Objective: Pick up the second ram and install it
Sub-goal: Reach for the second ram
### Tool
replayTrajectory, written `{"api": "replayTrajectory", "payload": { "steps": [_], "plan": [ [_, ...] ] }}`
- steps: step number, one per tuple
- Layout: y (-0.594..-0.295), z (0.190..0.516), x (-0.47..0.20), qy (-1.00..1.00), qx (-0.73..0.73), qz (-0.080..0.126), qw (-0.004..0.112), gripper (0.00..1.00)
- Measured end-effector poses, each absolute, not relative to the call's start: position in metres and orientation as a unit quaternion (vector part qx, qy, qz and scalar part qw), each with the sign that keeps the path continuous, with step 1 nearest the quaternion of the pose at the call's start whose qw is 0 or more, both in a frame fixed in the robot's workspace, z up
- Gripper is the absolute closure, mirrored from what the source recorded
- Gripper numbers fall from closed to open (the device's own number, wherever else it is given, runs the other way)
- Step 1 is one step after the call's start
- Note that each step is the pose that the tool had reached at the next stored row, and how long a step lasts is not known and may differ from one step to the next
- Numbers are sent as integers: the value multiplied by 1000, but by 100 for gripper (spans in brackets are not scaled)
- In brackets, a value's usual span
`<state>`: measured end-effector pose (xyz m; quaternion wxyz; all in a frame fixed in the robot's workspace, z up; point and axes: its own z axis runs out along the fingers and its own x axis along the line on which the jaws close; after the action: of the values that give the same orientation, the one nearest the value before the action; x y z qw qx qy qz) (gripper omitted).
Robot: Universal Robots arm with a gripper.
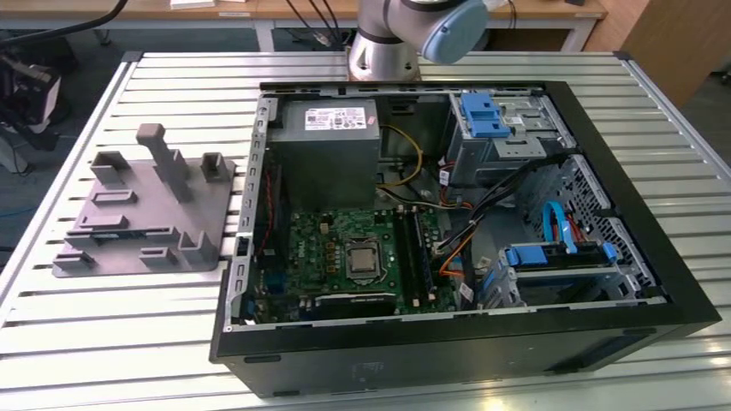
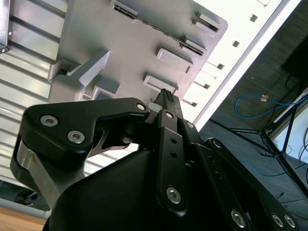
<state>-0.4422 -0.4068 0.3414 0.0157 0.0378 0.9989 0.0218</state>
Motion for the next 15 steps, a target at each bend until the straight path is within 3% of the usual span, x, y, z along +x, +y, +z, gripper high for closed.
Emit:
{"api": "replayTrajectory", "payload": {
  "steps": [15],
  "plan": [
    [-408,336,-453,999,38,22,16,90]
  ]
}}
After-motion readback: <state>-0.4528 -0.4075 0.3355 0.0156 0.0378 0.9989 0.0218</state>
